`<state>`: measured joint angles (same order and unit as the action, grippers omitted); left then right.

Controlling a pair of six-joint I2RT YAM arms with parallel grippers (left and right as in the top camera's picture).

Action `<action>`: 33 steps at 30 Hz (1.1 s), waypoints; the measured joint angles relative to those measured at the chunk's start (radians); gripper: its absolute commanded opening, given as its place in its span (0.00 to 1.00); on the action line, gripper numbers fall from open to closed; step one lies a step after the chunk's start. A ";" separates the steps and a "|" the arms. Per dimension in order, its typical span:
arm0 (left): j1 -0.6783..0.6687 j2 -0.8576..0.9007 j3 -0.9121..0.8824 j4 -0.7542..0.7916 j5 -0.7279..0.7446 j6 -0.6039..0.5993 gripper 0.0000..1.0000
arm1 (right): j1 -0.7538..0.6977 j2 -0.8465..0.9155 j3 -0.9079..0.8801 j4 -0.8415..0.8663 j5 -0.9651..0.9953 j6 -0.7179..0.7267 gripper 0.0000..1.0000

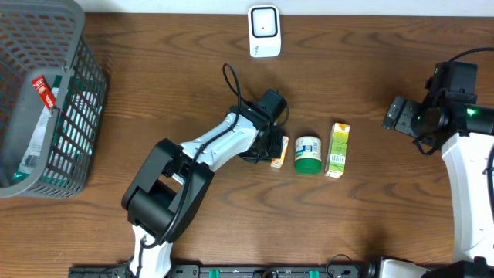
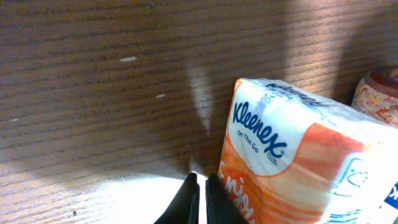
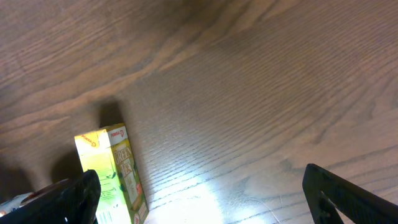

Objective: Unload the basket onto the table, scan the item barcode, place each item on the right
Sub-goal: 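Open the left gripper and withdraw it back to the basket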

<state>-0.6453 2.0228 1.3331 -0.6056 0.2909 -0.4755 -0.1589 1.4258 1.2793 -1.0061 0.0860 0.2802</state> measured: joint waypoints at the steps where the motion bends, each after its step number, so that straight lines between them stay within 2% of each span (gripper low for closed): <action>1: 0.000 0.000 0.000 0.000 0.000 -0.002 0.07 | 0.000 0.000 0.000 0.000 0.000 0.000 0.99; 14: 0.000 0.000 0.000 0.001 0.000 -0.022 0.09 | 0.000 0.000 0.000 0.000 0.000 0.000 0.99; 17: 0.000 0.000 0.000 0.001 0.000 -0.021 0.17 | 0.000 0.000 0.000 0.000 0.000 0.000 0.99; 20: 0.003 -0.002 0.000 -0.003 -0.003 -0.024 0.17 | 0.000 0.000 0.000 0.000 0.000 0.000 0.99; 22: 0.016 -0.013 0.005 -0.042 -0.017 -0.019 0.30 | 0.000 0.000 0.000 0.000 0.000 0.000 0.99; 24: 0.034 -0.032 0.023 -0.095 -0.042 -0.024 0.36 | 0.000 0.000 0.000 0.000 0.000 0.000 0.99; 26: 0.067 -0.074 0.069 -0.164 -0.085 -0.018 0.52 | 0.000 0.000 0.000 0.000 0.000 0.000 0.99; 28: 0.112 -0.130 0.146 -0.232 -0.135 -0.002 0.58 | 0.000 0.000 0.000 0.000 0.000 0.000 0.99; 33: 0.280 -0.292 0.377 -0.361 -0.286 0.051 0.63 | 0.000 0.000 0.000 0.000 0.000 0.000 0.99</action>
<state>-0.3653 1.7306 1.7103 -0.9668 0.0051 -0.4244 -0.1589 1.4258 1.2793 -1.0061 0.0860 0.2798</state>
